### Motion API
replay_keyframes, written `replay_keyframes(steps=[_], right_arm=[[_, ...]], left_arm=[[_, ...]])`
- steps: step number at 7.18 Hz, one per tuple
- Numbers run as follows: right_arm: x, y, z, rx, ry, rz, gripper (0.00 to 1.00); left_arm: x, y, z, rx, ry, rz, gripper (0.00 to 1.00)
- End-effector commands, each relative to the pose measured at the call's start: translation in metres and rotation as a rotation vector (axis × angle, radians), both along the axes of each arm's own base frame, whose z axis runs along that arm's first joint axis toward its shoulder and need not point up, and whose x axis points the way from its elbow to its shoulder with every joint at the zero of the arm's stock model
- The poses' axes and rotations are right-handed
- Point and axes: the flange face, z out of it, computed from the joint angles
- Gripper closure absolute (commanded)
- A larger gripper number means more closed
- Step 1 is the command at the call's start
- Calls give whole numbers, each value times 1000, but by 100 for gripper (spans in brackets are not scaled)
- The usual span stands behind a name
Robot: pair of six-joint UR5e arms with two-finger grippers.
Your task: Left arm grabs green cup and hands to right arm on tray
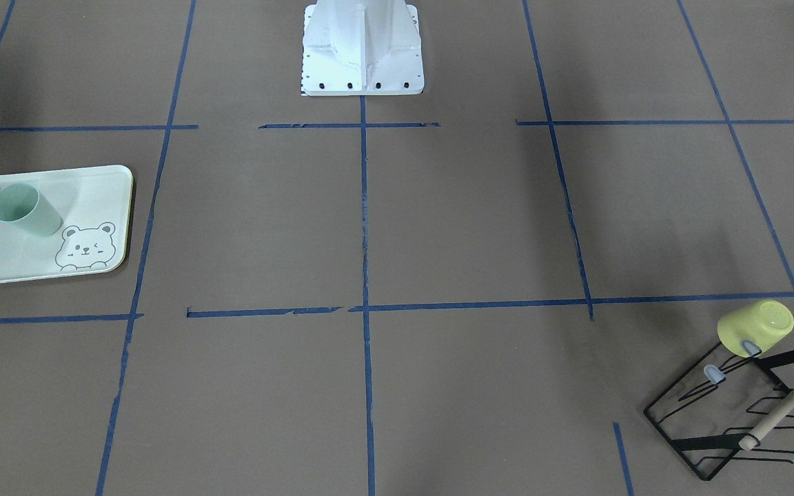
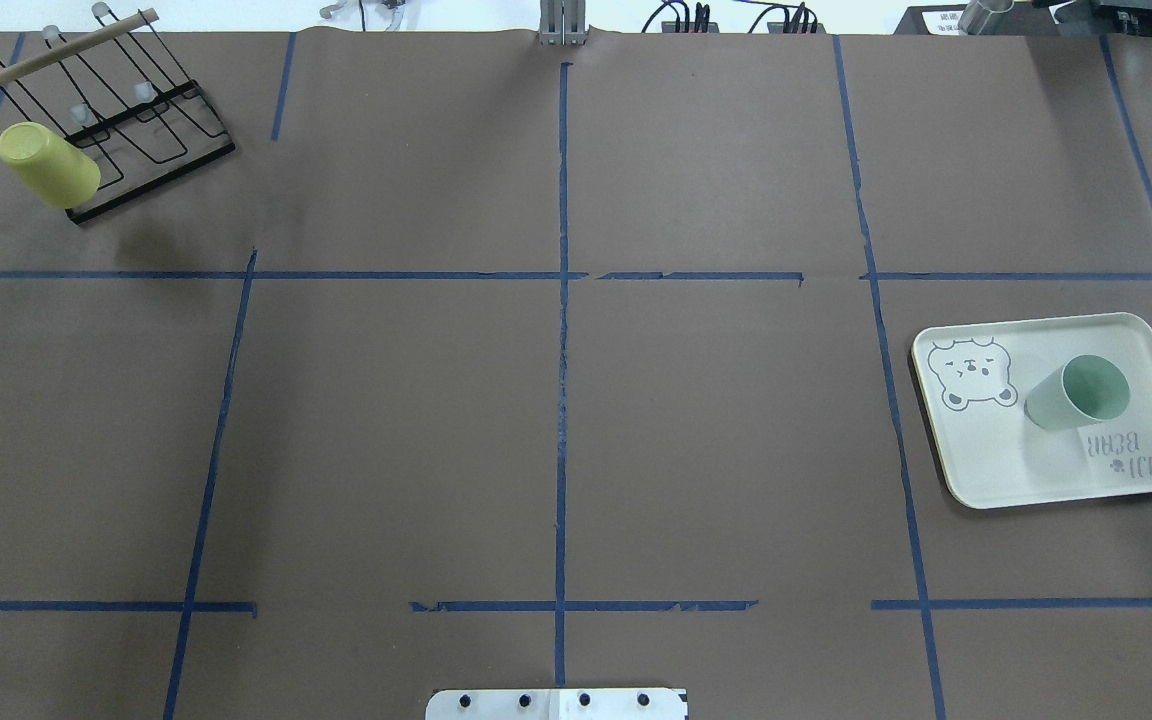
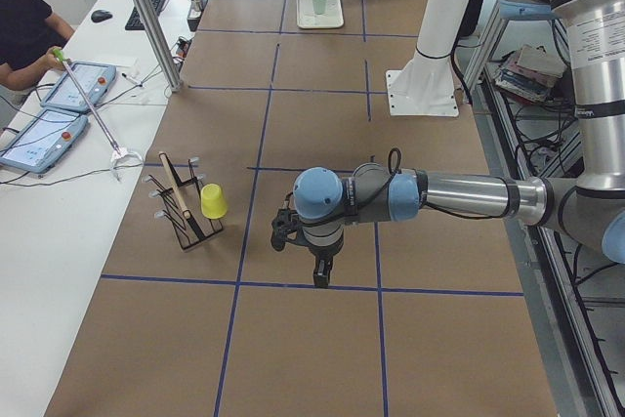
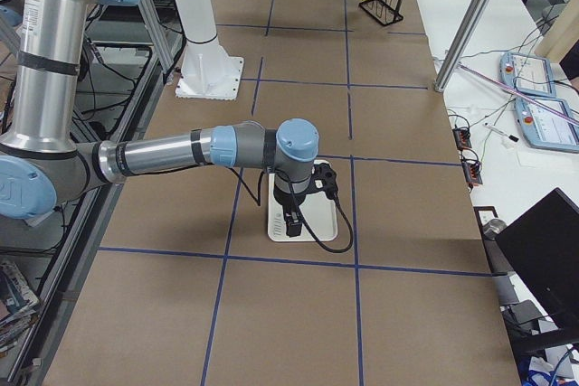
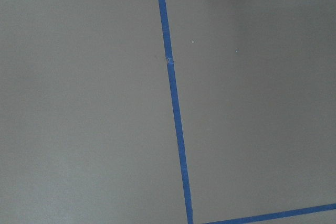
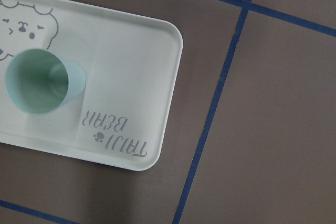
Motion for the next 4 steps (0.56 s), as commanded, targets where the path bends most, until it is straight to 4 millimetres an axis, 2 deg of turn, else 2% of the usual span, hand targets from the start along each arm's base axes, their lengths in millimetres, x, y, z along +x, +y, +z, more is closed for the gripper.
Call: replay_keyframes(steps=[1,4], right_arm=[[0,4,2,-8,-6,0,0],[0,14,14,-34,-5,0,0]], left_arm=[[0,3,6,-24,0,-3,0],[-7,3,-1,-5,-96,-9,0]])
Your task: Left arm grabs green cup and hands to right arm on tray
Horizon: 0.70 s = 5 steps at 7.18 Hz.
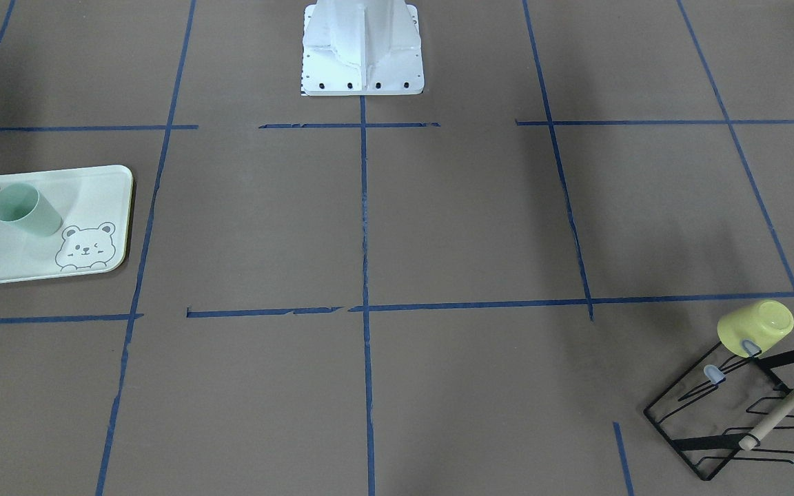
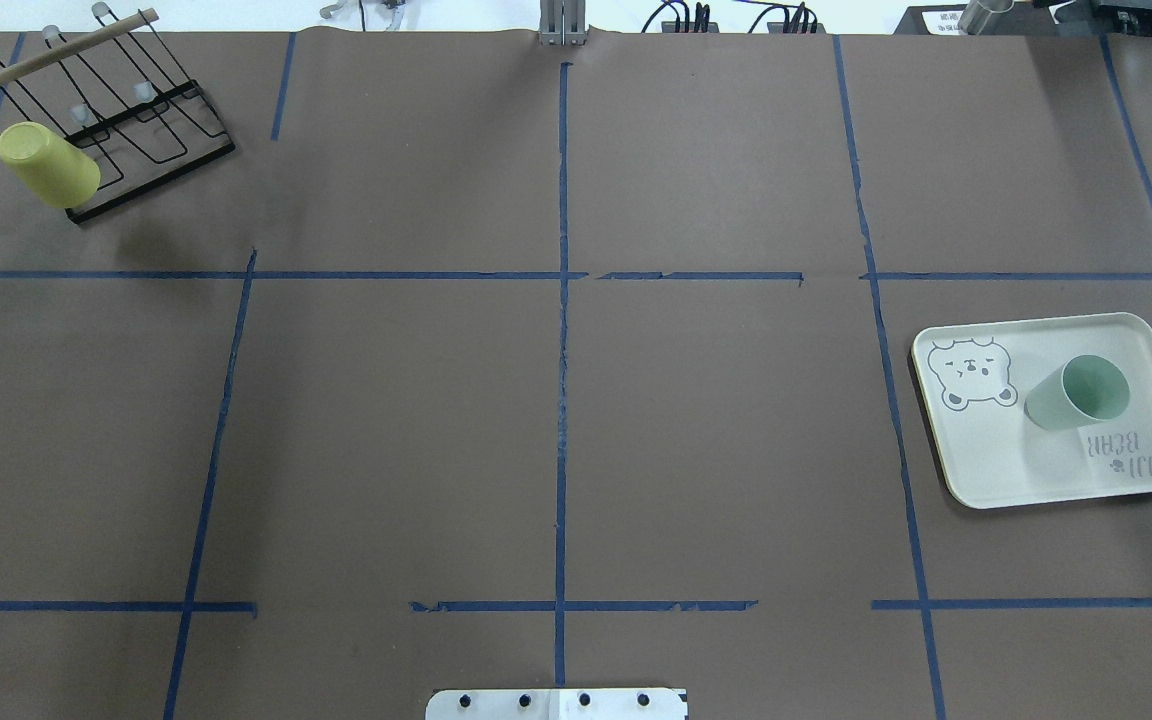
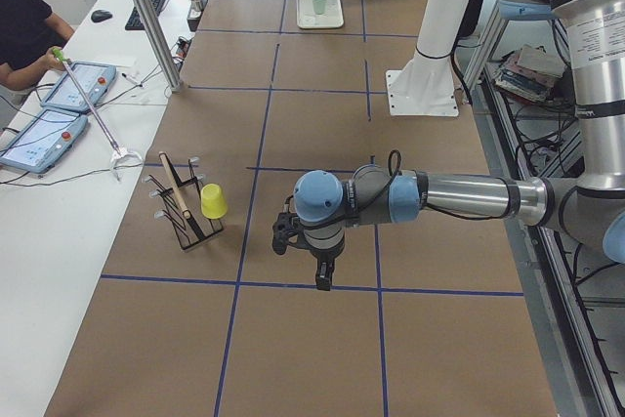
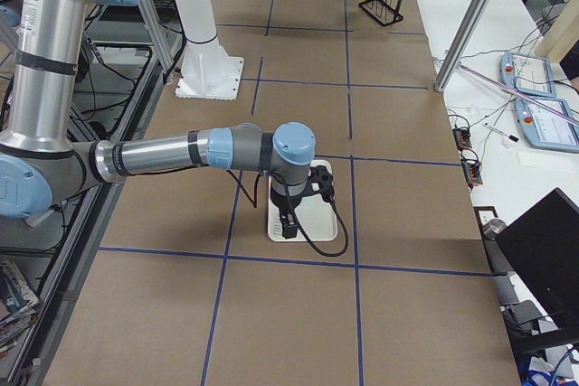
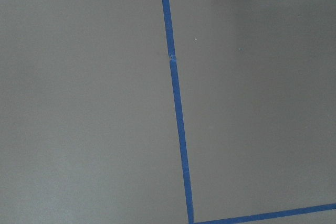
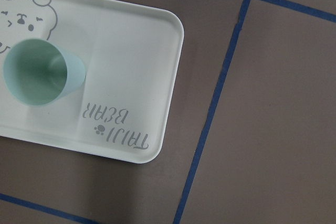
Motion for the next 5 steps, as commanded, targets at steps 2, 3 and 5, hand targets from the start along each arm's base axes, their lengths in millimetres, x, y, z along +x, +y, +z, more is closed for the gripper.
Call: replay_keyframes(steps=[2,3,5], right_arm=[[0,5,0,-4,0,1,0],[1,5,2,-7,0,3,0],[0,5,8,-28,-6,8,0]], left_arm=[[-2,0,3,-6,-36,-1,0],[-3,0,-1,6,-36,-1,0],[-3,-4,1,9,-37,3,0]])
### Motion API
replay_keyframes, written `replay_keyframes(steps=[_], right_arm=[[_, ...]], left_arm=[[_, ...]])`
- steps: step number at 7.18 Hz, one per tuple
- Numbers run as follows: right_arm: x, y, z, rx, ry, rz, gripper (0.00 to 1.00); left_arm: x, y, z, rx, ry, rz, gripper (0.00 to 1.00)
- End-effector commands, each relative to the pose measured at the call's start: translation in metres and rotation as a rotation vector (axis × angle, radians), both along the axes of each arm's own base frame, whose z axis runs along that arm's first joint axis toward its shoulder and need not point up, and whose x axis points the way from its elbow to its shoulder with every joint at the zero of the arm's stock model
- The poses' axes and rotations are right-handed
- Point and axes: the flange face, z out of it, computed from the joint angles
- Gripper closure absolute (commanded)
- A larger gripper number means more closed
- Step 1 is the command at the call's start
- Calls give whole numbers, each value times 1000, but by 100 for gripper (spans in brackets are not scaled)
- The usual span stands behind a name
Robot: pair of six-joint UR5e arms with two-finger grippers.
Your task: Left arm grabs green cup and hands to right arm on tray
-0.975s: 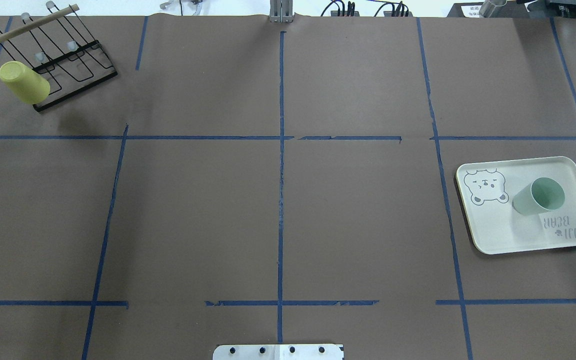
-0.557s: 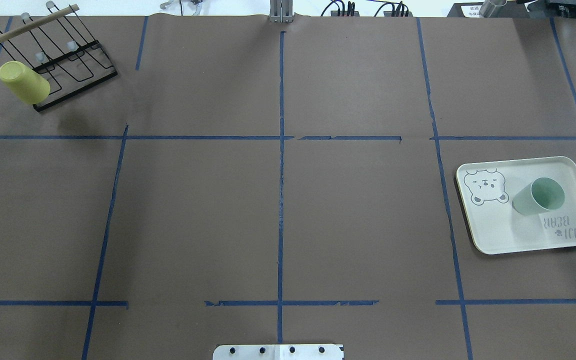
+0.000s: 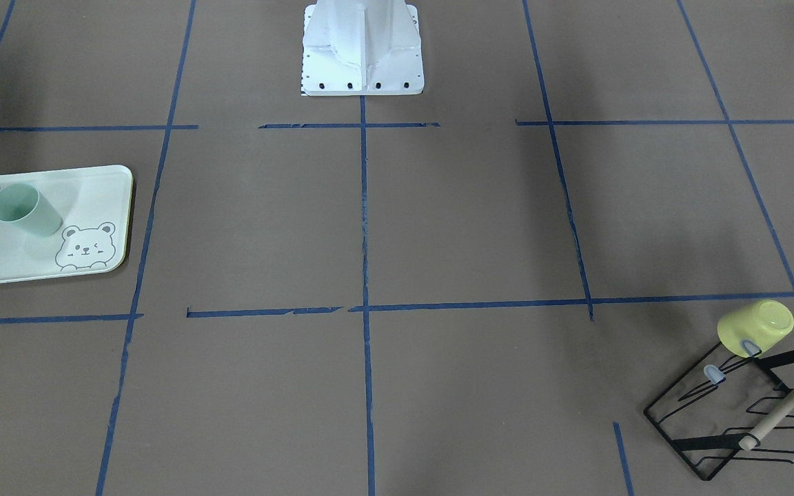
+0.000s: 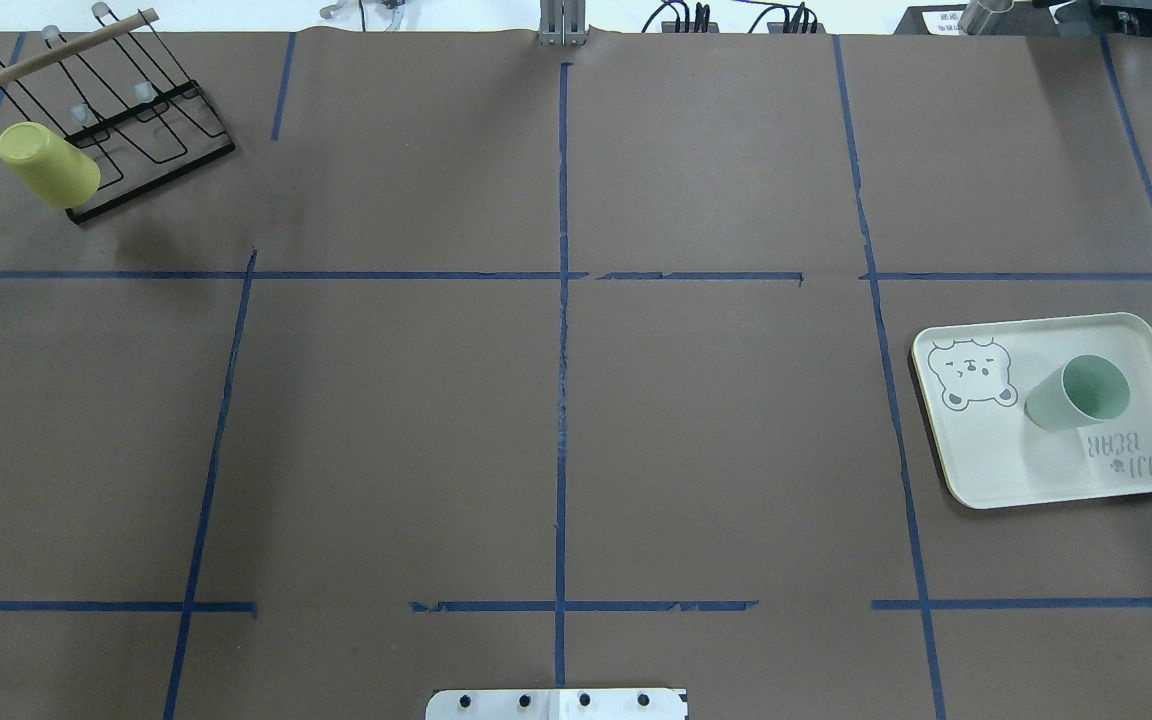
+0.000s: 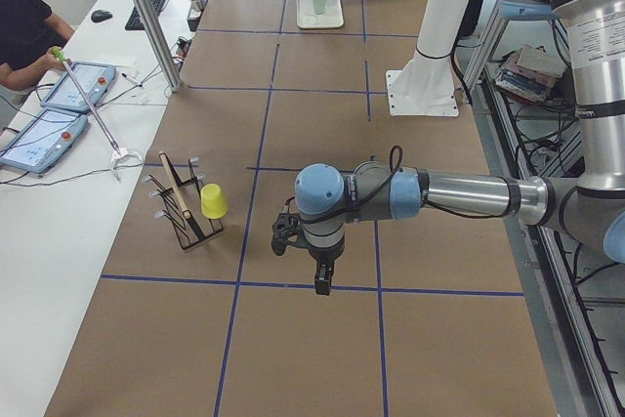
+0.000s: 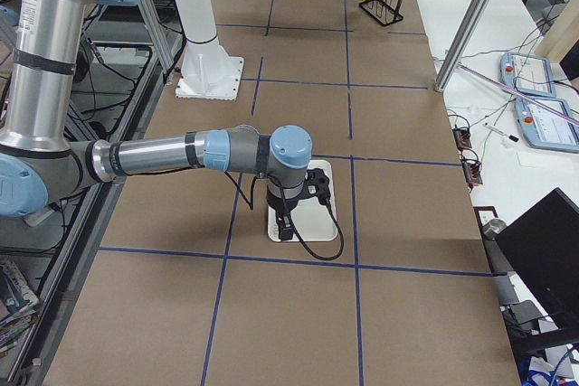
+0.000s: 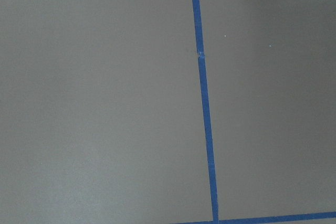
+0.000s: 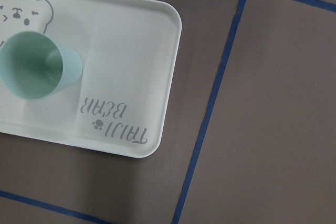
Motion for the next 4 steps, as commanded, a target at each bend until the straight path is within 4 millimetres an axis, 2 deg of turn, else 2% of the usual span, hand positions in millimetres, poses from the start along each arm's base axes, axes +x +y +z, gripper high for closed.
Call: replay_keyframes(steps=[1,2,4], right_arm=[[-4,1,6,-28,-63,6,0],[-5,1,7,-28,-76,8,0],[9,4,10,-30,-61,39,0]], left_arm=[[1,-6,0,4,0,1,0],[1,-11,-6,16,0,3,0],[1,-16,-17,43,0,6,0]])
